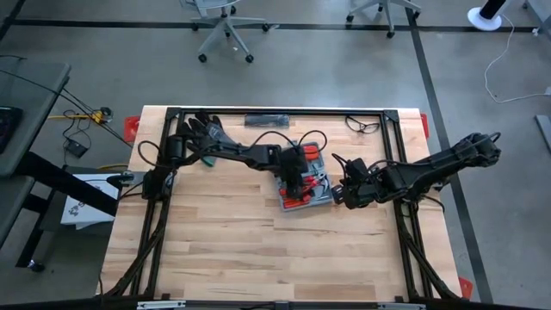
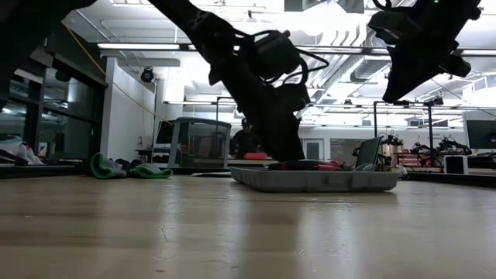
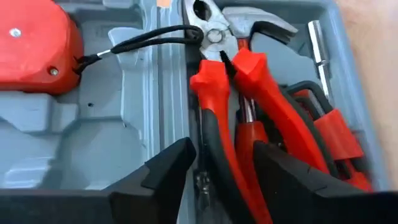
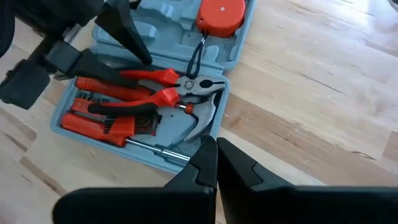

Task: Prefit tool cases
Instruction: Remove the pliers from the gray prefit tool case

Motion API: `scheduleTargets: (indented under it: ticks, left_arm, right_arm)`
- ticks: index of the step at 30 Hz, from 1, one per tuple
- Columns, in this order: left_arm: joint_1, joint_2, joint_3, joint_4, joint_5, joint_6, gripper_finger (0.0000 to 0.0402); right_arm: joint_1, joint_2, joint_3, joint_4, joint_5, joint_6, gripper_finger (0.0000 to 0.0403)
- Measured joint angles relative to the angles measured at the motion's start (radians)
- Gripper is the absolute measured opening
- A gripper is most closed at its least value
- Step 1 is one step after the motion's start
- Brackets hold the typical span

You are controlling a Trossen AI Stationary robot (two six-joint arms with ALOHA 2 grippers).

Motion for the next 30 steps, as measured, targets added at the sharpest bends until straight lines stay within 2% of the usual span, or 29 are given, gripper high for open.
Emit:
scheduleTargets:
  ticks: [5, 9, 12, 21, 25, 30]
  left_arm:
    - [-0.016, 0.003, -0.001, 0.008, -0.083, 0.005, 0.0122]
    - [-0.014, 0.003, -0.001, -0.001, -0.015, -0.042, 0.0032]
    - [-0.007, 0.003, -0.001, -0.008, 0.039, -0.114, 0.0029]
    - [0.007, -0.06, -0.011, 0.012, 0.175, -0.173, 0.0029]
    - [0.029, -0.119, -0.006, 0.057, 0.294, -0.189, 0.0002]
    - [0.06, -0.177, -0.006, 0.084, 0.515, -0.198, 0.0005]
  right_arm:
    - [0.0, 0.0, 0.0, 0.0, -0.003, 0.0, 0.0]
    - [0.0, 0.0, 0.0, 0.0, -0.003, 0.003, 0.0]
    - [0.0, 0.0, 0.0, -0.001, -0.001, 0.003, 0.0]
    - [0.0, 0.0, 0.0, -0.016, 0.012, 0.004, 0.0]
    - [0.0, 0.0, 0.0, -0.019, 0.015, 0.004, 0.0]
    - [0.0, 0.0, 0.0, -0.02, 0.032, 0.001, 0.0]
